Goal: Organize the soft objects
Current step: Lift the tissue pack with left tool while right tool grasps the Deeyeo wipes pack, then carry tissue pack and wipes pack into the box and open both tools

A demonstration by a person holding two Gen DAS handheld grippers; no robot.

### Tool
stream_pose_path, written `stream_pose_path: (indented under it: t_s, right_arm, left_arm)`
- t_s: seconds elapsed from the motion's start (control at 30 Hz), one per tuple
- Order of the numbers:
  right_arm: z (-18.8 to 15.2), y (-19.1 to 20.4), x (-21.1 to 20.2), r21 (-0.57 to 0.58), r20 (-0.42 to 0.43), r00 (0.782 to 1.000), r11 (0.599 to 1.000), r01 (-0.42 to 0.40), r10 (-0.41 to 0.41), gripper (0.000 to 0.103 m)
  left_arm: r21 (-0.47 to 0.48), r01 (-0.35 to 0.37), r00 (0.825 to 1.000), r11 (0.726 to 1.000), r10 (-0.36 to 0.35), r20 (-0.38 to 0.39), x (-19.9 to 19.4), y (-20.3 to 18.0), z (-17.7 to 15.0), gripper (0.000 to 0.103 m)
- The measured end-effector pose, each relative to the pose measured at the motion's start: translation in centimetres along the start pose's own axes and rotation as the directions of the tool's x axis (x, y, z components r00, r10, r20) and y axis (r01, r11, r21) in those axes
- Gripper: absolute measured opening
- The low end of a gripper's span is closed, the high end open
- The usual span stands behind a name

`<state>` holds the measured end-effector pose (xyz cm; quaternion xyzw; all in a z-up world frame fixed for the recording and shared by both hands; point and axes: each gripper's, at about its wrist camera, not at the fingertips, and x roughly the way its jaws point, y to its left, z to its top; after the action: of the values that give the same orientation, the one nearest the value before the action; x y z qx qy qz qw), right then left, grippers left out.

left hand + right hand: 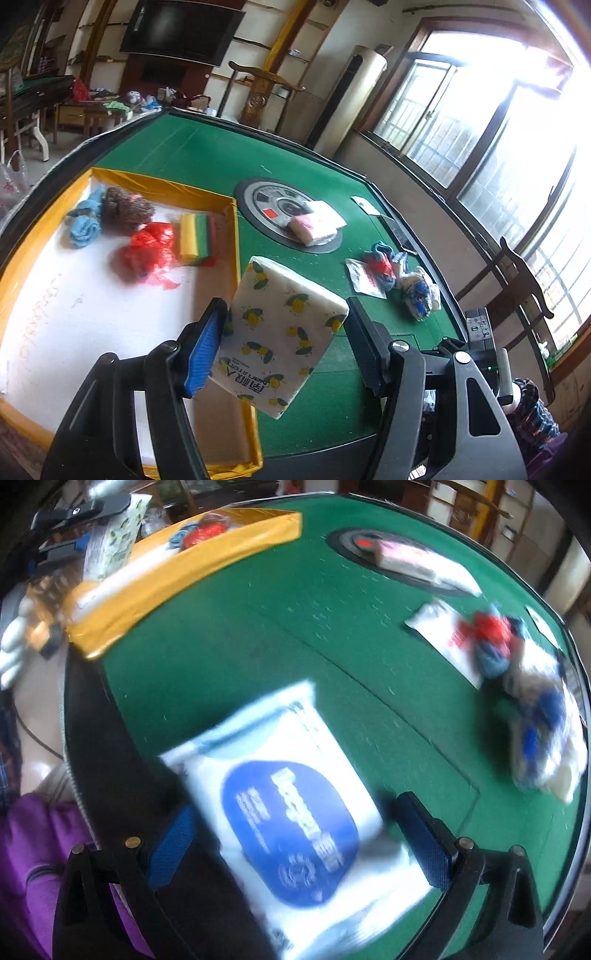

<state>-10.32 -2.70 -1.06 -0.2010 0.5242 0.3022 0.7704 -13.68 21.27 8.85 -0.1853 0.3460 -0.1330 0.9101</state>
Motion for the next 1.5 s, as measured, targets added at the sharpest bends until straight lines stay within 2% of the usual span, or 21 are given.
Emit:
stream_pose_path:
  t_s: [0.1, 0.17, 0.2, 0.23, 0.3, 0.43, 0.53, 0.67, 0.83, 1.07, 1.23, 1.33, 1.4, 1.5]
  right_arm:
    - [0.7, 0.2, 0.5, 0.005, 0.011, 1.000, 1.000, 0.002, -0.002, 0.101]
    - [0.5, 0.3, 0.1, 0.019, 0.032, 0.999, 1.000, 0.002, -0.002, 0.080]
    - [0.4, 0.0, -0.2, 0.044, 0.036, 0.999, 0.999, 0.000, -0.002, 0.075]
    - [0.5, -0.5, -0.5, 0.083, 0.045, 0.998, 0.996, -0.035, 0.032, 0.072]
    - [0.0, -1.7, -1.1, 0.158, 0.080, 0.993, 0.983, -0.097, 0.085, 0.071]
    - [-0.6, -3.0, -1.7, 0.241, 0.147, 0.982, 0.959, -0.153, 0.119, 0.069]
    - [0.3, -2.7, -3.0, 0.274, 0.210, 0.969, 0.944, -0.184, 0.129, 0.068]
    - [2.0, -2.9, -5.0, 0.295, 0.298, 0.937, 0.917, -0.270, 0.180, 0.068]
    - [5.7, -1.0, -5.3, 0.286, 0.358, 0.888, 0.871, -0.398, 0.288, 0.068]
    - [11.9, 2.9, -4.4, 0.261, 0.403, 0.795, 0.776, -0.574, 0.453, 0.068]
    - [15.8, 5.5, -2.1, 0.293, 0.407, 0.729, 0.678, -0.674, 0.550, 0.069]
    - [17.2, 6.7, 0.1, 0.332, 0.403, 0.708, 0.628, -0.703, 0.580, 0.069]
    - [17.5, 7.1, 1.8, 0.368, 0.395, 0.700, 0.596, -0.714, 0.595, 0.069]
    - [17.5, 7.1, 3.7, 0.419, 0.392, 0.706, 0.569, -0.708, 0.590, 0.068]
  left_arm:
    - [-0.017, -0.016, 1.000, 1.000, 0.016, 0.006, -0.4, 0.8, 0.0, 0.064]
    - [-0.021, -0.022, 1.000, 1.000, 0.022, 0.008, -0.4, 1.0, 0.1, 0.064]
    - [-0.023, -0.024, 1.000, 0.999, 0.024, 0.009, -0.4, 1.1, 0.1, 0.064]
    - [-0.026, -0.026, 1.000, 0.999, 0.026, 0.010, -0.4, 1.3, 0.1, 0.064]
    - [-0.034, -0.025, 1.000, 0.999, 0.025, 0.012, -0.4, 1.6, 0.2, 0.064]
    - [-0.043, -0.024, 1.000, 0.999, 0.025, 0.009, -0.5, 2.1, 0.3, 0.064]
    - [-0.048, -0.034, 0.999, 0.998, 0.035, 0.011, -0.8, 2.5, 0.5, 0.064]
    - [-0.047, -0.083, 0.996, 0.995, 0.084, 0.011, -1.4, 3.6, 1.1, 0.064]
    - [-0.041, -0.164, 0.986, 0.986, 0.163, -0.032, -1.1, 5.8, 2.2, 0.064]
    - [-0.068, -0.239, 0.966, 0.969, 0.230, -0.119, 1.1, 9.8, 3.8, 0.064]
    - [-0.082, -0.284, 0.946, 0.955, 0.265, -0.184, 3.4, 12.0, 4.3, 0.064]
    - [-0.092, -0.323, 0.931, 0.942, 0.298, -0.211, 4.5, 13.1, 4.4, 0.064]
    - [-0.121, -0.326, 0.929, 0.938, 0.294, -0.224, 4.7, 13.6, 4.3, 0.064]
    - [-0.155, -0.328, 0.931, 0.932, 0.291, -0.220, 4.3, 14.4, 4.4, 0.066]
